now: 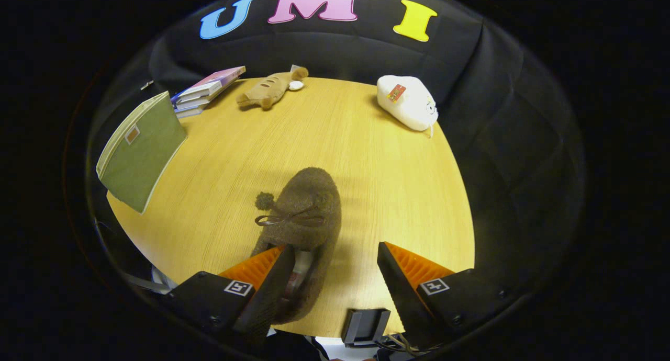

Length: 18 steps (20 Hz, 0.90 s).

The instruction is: Open the storage box then place both shoes into the box .Put the left shoe in first, then the right shoe, with the right side of both shoes facing outward in a uniform manner.

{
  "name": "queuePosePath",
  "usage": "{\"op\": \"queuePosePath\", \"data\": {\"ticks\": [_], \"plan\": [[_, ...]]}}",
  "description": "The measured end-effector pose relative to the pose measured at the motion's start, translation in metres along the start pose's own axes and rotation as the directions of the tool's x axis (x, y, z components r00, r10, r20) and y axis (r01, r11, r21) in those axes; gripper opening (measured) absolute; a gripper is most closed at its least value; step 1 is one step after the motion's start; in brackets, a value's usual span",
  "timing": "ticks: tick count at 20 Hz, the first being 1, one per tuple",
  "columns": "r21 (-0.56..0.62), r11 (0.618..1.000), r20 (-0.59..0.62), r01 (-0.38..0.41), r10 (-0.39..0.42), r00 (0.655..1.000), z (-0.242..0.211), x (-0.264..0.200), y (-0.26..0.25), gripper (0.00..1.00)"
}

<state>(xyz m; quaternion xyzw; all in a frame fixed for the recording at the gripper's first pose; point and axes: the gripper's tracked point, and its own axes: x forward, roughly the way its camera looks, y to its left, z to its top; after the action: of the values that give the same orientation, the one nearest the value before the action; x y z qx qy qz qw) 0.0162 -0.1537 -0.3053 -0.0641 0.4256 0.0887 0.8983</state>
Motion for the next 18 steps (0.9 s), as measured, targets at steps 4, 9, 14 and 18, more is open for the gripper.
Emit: {"op": "queuePosePath", "data": {"ticks": [4, 9, 14, 18], "plan": [[-0.007, 1.000, -0.011, -0.008, 0.008, 1.000, -0.006, 0.025, 0.004, 0.91], [0.133, 0.990, -0.044, -0.039, 0.045, 0.998, -0.005, 0.045, 0.014, 0.45], [0.190, 0.982, -0.068, 0.016, -0.003, 0.998, -0.003, 0.046, 0.012, 0.08], [0.291, 0.957, -0.048, 0.022, -0.008, 0.999, 0.016, 0.016, 0.023, 0.06]]}}
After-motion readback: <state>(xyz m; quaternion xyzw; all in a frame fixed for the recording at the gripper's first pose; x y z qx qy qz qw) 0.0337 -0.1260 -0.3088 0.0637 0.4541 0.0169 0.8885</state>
